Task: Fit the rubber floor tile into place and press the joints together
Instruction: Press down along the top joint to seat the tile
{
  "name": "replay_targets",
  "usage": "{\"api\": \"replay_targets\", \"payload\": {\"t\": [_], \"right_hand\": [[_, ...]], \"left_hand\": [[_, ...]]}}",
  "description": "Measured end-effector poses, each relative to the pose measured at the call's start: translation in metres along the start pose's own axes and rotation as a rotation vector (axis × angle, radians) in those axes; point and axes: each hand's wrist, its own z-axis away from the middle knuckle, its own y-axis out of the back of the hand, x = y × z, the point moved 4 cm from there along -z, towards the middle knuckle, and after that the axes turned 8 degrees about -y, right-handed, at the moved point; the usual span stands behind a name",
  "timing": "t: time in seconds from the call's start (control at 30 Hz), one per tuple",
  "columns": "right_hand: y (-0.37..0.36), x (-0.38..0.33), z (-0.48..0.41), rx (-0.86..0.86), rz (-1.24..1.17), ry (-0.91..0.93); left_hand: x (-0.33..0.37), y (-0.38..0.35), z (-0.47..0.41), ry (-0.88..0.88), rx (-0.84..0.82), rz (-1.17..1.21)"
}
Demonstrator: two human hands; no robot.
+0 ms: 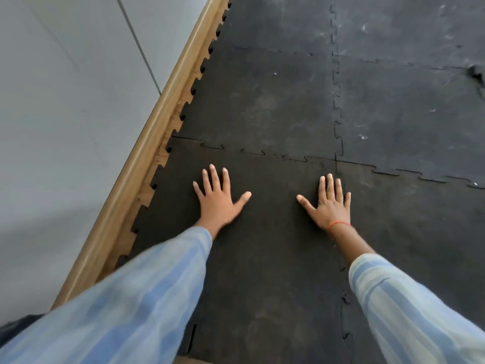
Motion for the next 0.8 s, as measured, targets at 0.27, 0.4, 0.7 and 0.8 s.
{"api": "replay_targets", "payload": {"t": [0.27,0.4,0.7,0.8], "right_hand": [[-0.042,0.016,0.092,0.305,-0.146,-0.026],[-0.045,0.017,0.098,0.4,-0.185,-0.048],[-0.019,0.005,0.09,-0.016,-0.096,-0.117],[0.026,-0.009,0.099,-0.289,-0.097,-0.149]], "left_hand": [[0.049,-0.055,0.097,-0.107,0.284,0.026],[0.054,-0.063,0.115,-0.098,0.325,0.026],[0.061,-0.028,0.107,0.012,-0.058,-0.005],[0.07,0.023,0.114,0.004,-0.32,0.072]]}}
